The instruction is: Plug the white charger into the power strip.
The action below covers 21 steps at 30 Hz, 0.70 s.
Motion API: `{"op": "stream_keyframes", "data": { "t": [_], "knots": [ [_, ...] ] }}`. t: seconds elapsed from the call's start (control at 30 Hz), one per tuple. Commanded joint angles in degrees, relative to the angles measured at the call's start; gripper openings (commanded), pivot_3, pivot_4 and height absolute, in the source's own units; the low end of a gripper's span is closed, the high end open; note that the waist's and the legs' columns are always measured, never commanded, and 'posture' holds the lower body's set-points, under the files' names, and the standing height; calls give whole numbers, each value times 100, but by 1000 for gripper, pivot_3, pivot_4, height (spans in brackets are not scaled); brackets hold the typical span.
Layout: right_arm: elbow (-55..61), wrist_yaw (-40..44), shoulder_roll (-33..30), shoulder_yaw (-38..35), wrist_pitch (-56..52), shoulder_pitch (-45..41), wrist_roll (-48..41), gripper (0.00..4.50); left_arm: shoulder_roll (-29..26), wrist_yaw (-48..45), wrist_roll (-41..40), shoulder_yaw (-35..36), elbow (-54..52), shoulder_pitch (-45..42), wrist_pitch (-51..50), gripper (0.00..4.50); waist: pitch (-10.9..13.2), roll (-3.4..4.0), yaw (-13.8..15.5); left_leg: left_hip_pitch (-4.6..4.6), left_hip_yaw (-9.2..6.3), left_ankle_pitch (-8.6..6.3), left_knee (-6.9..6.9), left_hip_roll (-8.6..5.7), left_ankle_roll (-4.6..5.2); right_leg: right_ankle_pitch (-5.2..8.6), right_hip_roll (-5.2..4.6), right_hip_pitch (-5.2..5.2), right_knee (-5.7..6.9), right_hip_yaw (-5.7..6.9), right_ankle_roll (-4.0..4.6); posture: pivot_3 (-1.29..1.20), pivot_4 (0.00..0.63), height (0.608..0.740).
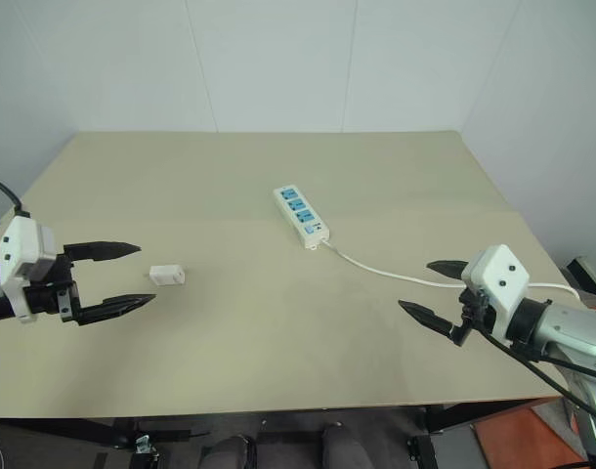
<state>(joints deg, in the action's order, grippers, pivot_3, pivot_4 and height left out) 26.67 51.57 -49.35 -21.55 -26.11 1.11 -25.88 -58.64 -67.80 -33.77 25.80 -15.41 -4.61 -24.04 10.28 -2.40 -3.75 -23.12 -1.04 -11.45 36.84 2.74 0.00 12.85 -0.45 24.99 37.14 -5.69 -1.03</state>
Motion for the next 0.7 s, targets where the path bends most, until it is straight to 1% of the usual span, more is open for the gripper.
{"op": "stream_keyframes", "data": {
  "t": [0.03, 0.27, 0.33, 0.4, 0.5, 0.57, 0.7],
  "knots": [
    [65, -71, -53, -48, 69, -99, 2, 4473, -88, 45, -91, 164, -157, -92, -13, 4500, 0, 0, 0, 0, 0, 0, 0, 0, 0, 0, 0, 0, 0, 0, 0, 0, 150, 740],
    [38, -162, -8, 52, 88, -130, 38, 4473, -127, 17, -63, 114, -61, -217, 25, 4500, 0, 0, 7, -1, 0, 0, 1, 0, 0, 0, 0, 0, 0, 0, 0, 0, 150, 740],
    [-6, -321, 72, 196, 96, -258, 131, 4473, -122, 14, -51, 79, -42, -268, 31, 4500, 0, 0, -2, 0, 0, 0, 1, 0, 0, -1, 0, -1, 0, 0, -1, 0, 150, 740],
    [-173, -663, 278, 549, 76, -566, 361, 4473, -99, 19, -57, -4, -36, -347, 31, 4500, -1, -2, -23, 3, 0, 0, 1, 0, 0, -1, 1, -1, 1, 0, -1, 0, 150, 740],
    [-635, -1181, 783, 1165, 22, -1183, 736, 4473, -67, 15, -63, -131, -10, -479, 41, 4500, -2, -3, -37, 11, 2, 0, 2, 1, 0, -4, 2, -5, 4, -2, -3, 0, 150, 740],
    [-1051, -1368, 1101, 1575, 32, -1654, 966, 4473, -81, -16, -29, -201, 78, -581, 82, 4500, -2, -2, -35, 12, 3, 0, 2, 1, 0, -4, 3, -5, 5, -3, -2, 0, 150, 740],
    [-2102, -1721, 1654, 2112, 42, -2560, 1388, 4473, -97, -64, 44, -288, 241, -753, 168, 4500, -2, -2, -26, -1, 3, 1, 2, 0, 0, -4, 3, 5, 5, -3, 0, 0, 150, 740]
  ]
}}
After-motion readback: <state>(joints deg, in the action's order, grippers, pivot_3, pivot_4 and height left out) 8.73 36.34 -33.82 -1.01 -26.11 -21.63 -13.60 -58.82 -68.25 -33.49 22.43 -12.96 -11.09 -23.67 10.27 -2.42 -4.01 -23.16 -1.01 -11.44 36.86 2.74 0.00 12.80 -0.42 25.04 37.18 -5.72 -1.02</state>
